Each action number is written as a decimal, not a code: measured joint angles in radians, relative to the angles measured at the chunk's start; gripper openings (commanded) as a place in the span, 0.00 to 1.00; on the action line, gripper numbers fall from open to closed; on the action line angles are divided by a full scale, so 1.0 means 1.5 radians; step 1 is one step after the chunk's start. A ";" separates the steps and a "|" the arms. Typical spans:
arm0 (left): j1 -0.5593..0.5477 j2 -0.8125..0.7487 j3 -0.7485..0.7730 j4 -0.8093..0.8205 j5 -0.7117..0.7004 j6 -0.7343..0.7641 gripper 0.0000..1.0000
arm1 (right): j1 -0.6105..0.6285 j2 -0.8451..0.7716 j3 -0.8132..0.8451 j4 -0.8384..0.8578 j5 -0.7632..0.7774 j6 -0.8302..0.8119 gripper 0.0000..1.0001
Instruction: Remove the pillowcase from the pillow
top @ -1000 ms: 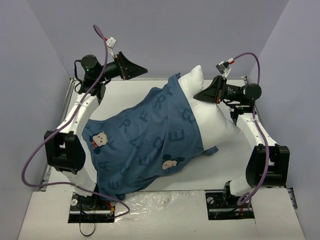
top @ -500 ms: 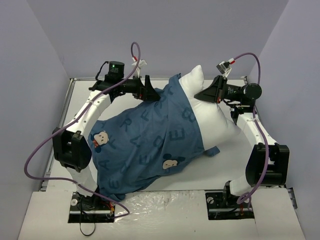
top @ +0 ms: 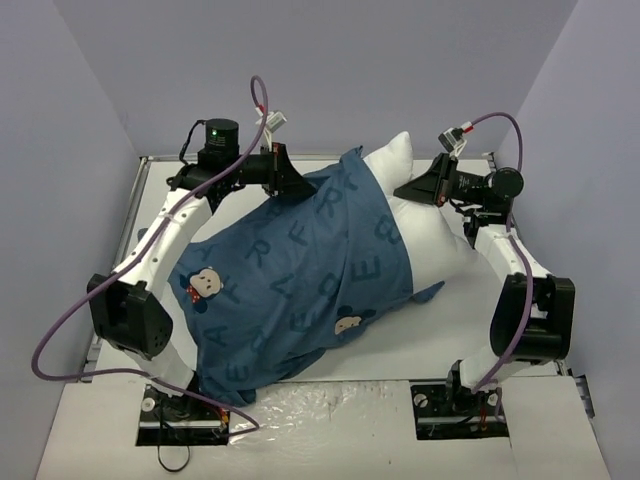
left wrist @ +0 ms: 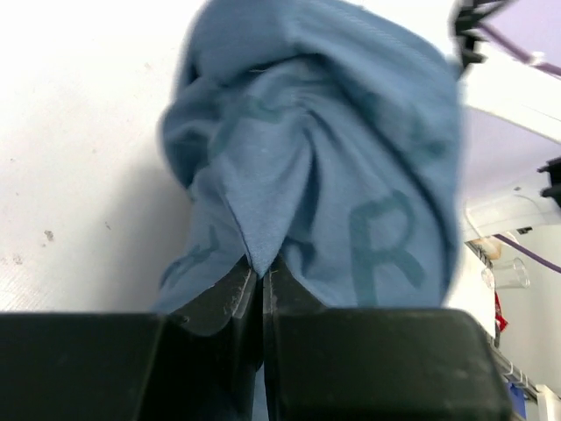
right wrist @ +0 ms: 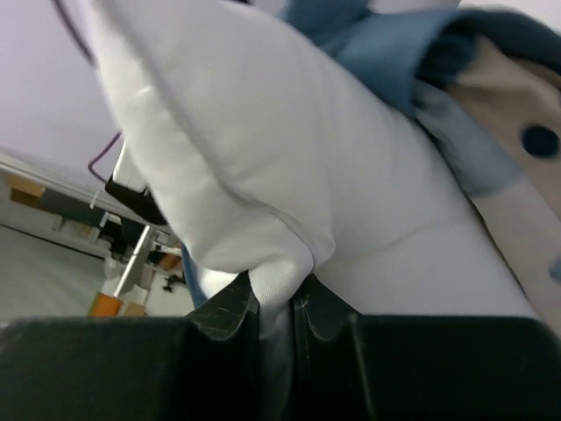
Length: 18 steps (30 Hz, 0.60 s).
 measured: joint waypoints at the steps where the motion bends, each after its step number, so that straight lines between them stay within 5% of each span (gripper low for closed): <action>1: 0.000 -0.018 -0.008 0.000 -0.005 -0.003 0.02 | -0.004 0.016 -0.003 0.003 0.001 -0.001 0.09; 5: -0.001 -0.079 -0.014 0.000 -0.017 -0.011 0.02 | -0.005 0.096 -0.011 0.003 0.006 -0.005 0.23; 14: -0.001 -0.110 0.045 -0.132 -0.059 0.050 0.02 | 0.003 0.204 0.080 -0.007 0.009 -0.026 0.95; 18: -0.005 -0.093 0.070 -0.167 -0.073 0.068 0.02 | 0.011 0.200 0.113 -0.006 0.014 -0.100 1.00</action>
